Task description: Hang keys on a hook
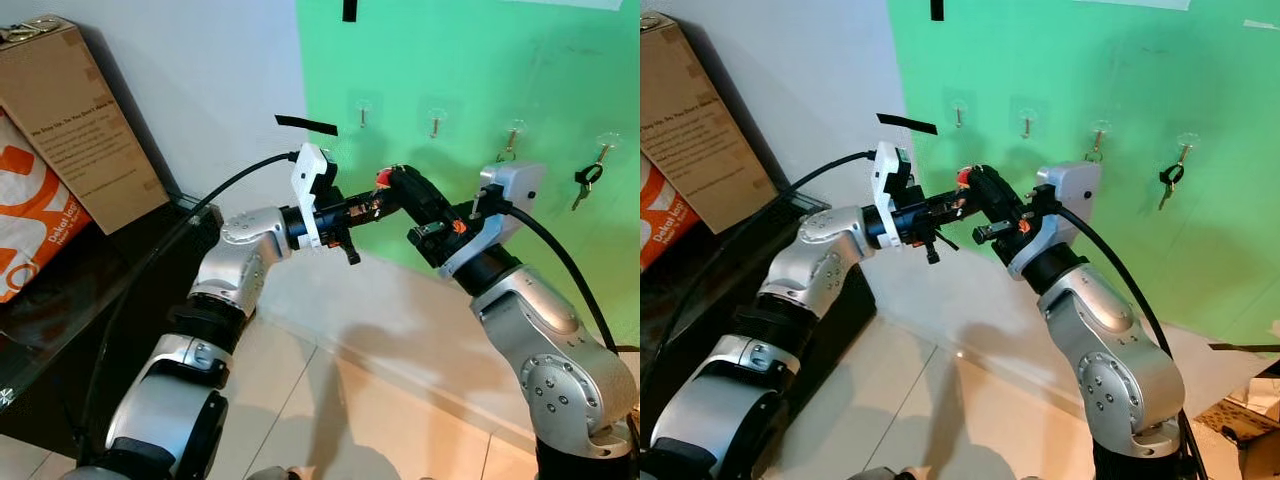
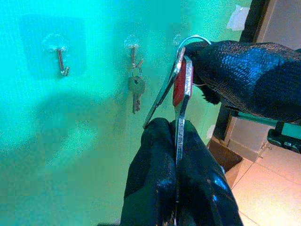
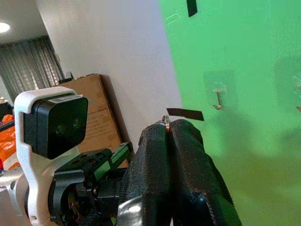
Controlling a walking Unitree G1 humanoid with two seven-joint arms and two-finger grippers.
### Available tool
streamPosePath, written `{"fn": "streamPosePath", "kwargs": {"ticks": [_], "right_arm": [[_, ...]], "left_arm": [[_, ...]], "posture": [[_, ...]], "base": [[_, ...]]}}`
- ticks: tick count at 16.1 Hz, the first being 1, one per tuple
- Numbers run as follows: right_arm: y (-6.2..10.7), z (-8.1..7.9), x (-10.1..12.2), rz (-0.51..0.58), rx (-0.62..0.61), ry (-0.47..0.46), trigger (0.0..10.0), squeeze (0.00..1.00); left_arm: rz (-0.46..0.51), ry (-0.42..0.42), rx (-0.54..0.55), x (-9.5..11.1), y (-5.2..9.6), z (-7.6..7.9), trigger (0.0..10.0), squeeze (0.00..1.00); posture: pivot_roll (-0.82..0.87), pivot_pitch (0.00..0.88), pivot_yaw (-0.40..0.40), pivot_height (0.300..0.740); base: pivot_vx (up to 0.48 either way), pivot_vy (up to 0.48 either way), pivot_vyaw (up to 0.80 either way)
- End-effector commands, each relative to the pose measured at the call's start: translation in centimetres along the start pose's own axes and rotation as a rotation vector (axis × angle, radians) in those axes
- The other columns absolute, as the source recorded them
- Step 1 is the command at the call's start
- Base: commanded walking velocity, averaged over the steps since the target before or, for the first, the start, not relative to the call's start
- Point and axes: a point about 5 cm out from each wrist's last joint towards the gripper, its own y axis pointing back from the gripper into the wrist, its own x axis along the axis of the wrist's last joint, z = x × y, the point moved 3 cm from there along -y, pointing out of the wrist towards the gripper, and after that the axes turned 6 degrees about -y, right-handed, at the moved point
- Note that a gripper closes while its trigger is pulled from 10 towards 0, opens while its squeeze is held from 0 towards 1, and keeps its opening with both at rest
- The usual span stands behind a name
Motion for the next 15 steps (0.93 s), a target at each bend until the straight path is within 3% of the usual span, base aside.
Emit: {"fn": "streamPosePath", "kwargs": {"ticks": [1, 7, 8, 12, 15], "right_arm": [[0.2, 0.7, -0.5, -0.015, -0.041, -0.002, 10.0, 0.0], [0.4, 1.2, -0.8, -0.029, -0.06, 0.011, 10.0, 0.0], [0.5, 1.2, -0.9, -0.035, -0.058, -0.003, 10.0, 1.0], [1.5, 1.7, -1.4, -0.062, -0.076, -0.004, 10.0, 1.0], [2.7, 3.0, -1.9, -0.079, -0.146, 0.011, 10.0, 1.0]], "left_arm": [[0.021, -0.036, 0.047, 1.3, 1.4, -1.1, 0.0, 0.0], [-0.027, -0.056, 0.034, 1.2, 2.6, -1.4, 0.0, 0.0], [-0.036, -0.058, 0.03, 1.1, 2.7, -1.3, 0.0, 0.0], [-0.086, -0.065, 0.04, 0.4, 3.0, -1.6, 0.0, 0.0], [-0.121, -0.061, 0.053, -0.1, 3.4, -1.7, 0.0, 0.0]], "posture": [[-0.14, 0.0, 0.16, 0.74], [-0.14, 0.0, 0.161, 0.74], [-0.14, 0.0, 0.161, 0.74], [-0.14, 0.0, 0.168, 0.74], [-0.15, 0.0, 0.17, 0.74]], "base": [[0.0, 0.0, 0.0], [0.0, 0.0, 0.0], [0.0, 0.0, 0.0], [0.0, 0.0, 0.0], [0.0, 0.0, 0.0]]}}
